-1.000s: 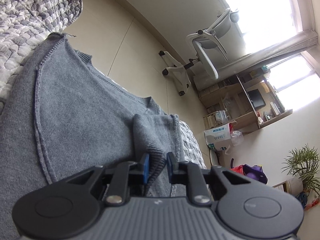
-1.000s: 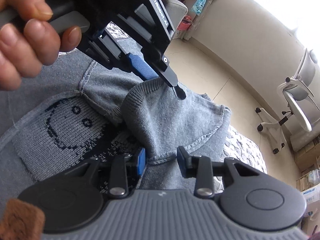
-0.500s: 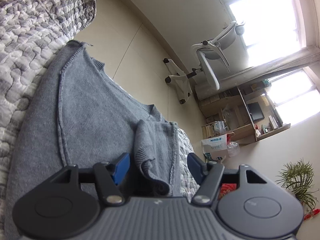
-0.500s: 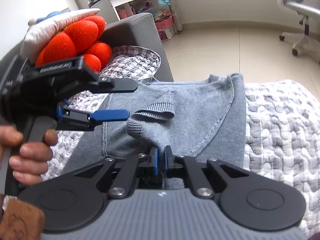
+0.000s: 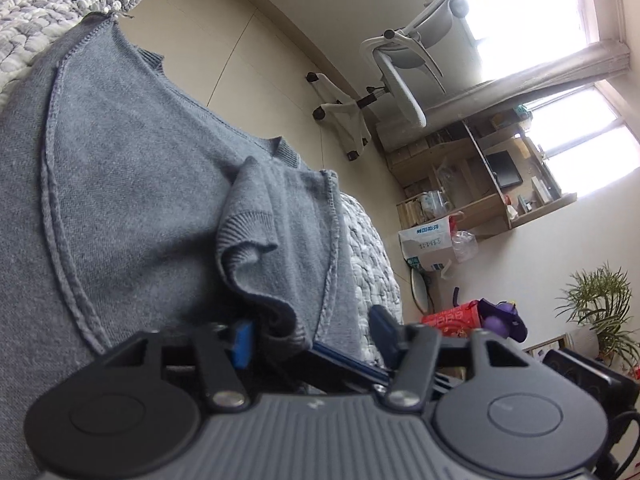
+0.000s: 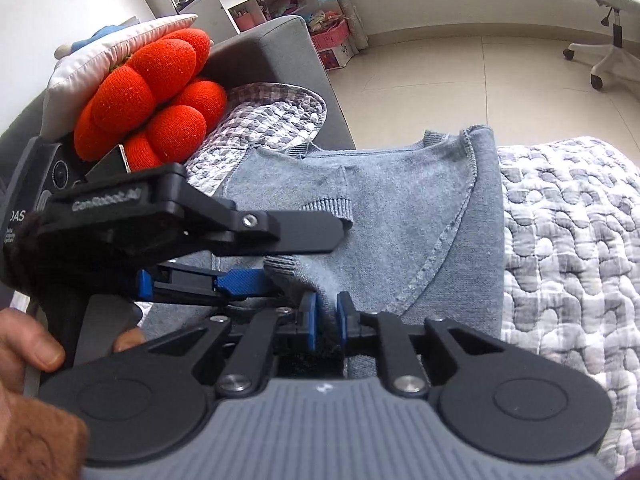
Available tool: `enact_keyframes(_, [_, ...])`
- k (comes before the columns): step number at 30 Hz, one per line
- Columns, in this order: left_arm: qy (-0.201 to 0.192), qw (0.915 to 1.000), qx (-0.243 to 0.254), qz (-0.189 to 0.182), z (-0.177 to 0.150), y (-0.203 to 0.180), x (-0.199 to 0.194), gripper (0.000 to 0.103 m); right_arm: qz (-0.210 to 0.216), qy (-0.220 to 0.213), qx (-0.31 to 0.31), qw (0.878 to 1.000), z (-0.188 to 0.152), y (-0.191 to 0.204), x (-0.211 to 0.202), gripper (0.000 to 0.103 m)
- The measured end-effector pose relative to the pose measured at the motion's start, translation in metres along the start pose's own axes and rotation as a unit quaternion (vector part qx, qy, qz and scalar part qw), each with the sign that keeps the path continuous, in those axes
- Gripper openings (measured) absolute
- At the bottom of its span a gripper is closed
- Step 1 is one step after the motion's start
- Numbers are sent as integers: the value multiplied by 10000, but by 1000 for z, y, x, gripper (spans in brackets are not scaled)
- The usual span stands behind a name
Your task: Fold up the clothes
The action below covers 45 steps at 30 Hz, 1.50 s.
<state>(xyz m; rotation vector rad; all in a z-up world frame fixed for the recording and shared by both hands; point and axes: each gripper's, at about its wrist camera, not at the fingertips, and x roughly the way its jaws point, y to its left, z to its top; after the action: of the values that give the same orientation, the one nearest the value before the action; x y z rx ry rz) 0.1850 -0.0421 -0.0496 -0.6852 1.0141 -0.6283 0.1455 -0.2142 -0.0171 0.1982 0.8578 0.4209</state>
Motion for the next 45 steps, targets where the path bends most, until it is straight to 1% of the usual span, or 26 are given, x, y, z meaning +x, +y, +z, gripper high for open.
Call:
enact_keyframes(3, [99, 9992, 247, 285, 1, -6, 2, 14, -230, 47, -402, 9989, -3, 11, -11, 18])
enact_keyframes(5, [125, 9982, 316, 502, 3, -5, 3, 11, -318, 87, -470, 9983, -11, 18, -23, 19])
enact_keyframes(8, [96, 9982, 225, 546, 8, 1, 3, 8, -371, 147, -520, 9979, -25, 31, -48, 19])
enact_keyframes(11, [-12, 9988, 265, 404, 9, 2, -3, 8, -119, 116, -595, 9981, -51, 58, -88, 19])
enact_keyframes(13, [-36, 9987, 347, 371, 7, 0, -5, 8, 201, -108, -494, 9985, -78, 80, -122, 24])
enact_keyframes(14, [-49, 9986, 382, 367, 7, -1, -6, 8, 316, -230, -429, 9983, -94, 90, -140, 33])
enact_keyframes(15, [-66, 9985, 391, 367, 6, -1, -7, 8, 431, -352, -363, 9978, -111, 99, -157, 38])
enact_keyframes(16, [-85, 9986, 383, 361, 6, 0, -8, 8, 409, -433, -315, 9977, -128, 108, -171, 38])
enact_keyframes(17, [-104, 9986, 375, 354, 5, 1, -8, 8, 154, -474, -338, 9982, -145, 113, -181, 38])
enact_keyframes(19, [-139, 9987, 356, 345, 5, 3, -9, 8, -542, -463, -459, 9964, -174, 116, -193, 39])
enact_keyframes(20, [-153, 9987, 341, 349, 4, 3, -10, 8, -895, -370, -516, 9940, -184, 112, -193, 39])
enact_keyframes(22, [-184, 9985, 348, 371, 2, 2, -11, 8, -1381, -91, -296, 9899, -197, 96, -188, 39])
enact_keyframes(23, [-203, 9984, 367, 387, 1, 2, -11, 8, -1523, 30, -173, 9882, -201, 88, -185, 39])
enact_keyframes(25, [-253, 9979, 418, 425, -1, 0, -13, 8, -1655, 155, -113, 9860, -206, 79, -177, 39])
enact_keyframes(27, [-291, 9977, 419, 454, -2, -1, -14, 8, -1625, 261, -21, 9864, -209, 68, -169, 39])
enact_keyframes(29, [-322, 9975, 395, 479, -1, 0, -15, 8, -1573, 473, 106, 9864, -217, 57, -160, 39])
enact_keyframes(30, [-320, 9974, 395, 503, 0, 0, -15, 8, -1576, 550, 46, 9860, -221, 58, -159, 38])
enact_keyframes(31, [-318, 9973, 396, 528, 0, 1, -14, 8, -1602, 597, -77, 9852, -224, 61, -158, 35])
enact_keyframes(32, [-316, 9972, 401, 552, 0, 1, -13, 8, -1626, 557, -327, 9846, -225, 70, -159, 21])
enact_keyframes(33, [-310, 9970, 419, 578, 1, 1, -12, 7, -1612, 466, -700, 9833, -224, 83, -161, 18])
enact_keyframes(35, [-301, 9966, 450, 628, 1, 1, -10, 7, -1337, 431, -1241, 9823, -226, 106, -161, 18])
enact_keyframes(36, [-303, 9964, 448, 647, 1, 2, -9, 7, -1169, 499, -1393, 9821, -227, 114, -158, 13])
enact_keyframes(37, [-315, 9964, 436, 663, 2, 3, -10, 7, -1080, 587, -1464, 9816, -229, 119, -153, 11])
enact_keyframes(39, [-352, 9963, 425, 663, 3, 3, -11, 7, -1033, 709, -1565, 9797, -233, 124, -144, 11])
enact_keyframes(41, [-352, 9960, 476, 676, 2, 2, -11, 7, -1133, 684, -1583, 9785, -234, 124, -143, 11])
enact_keyframes(45, [-325, 9952, 542, 748, 2, 0, -7, 7, -1507, 466, -1453, 9767, -229, 117, -149, 30])
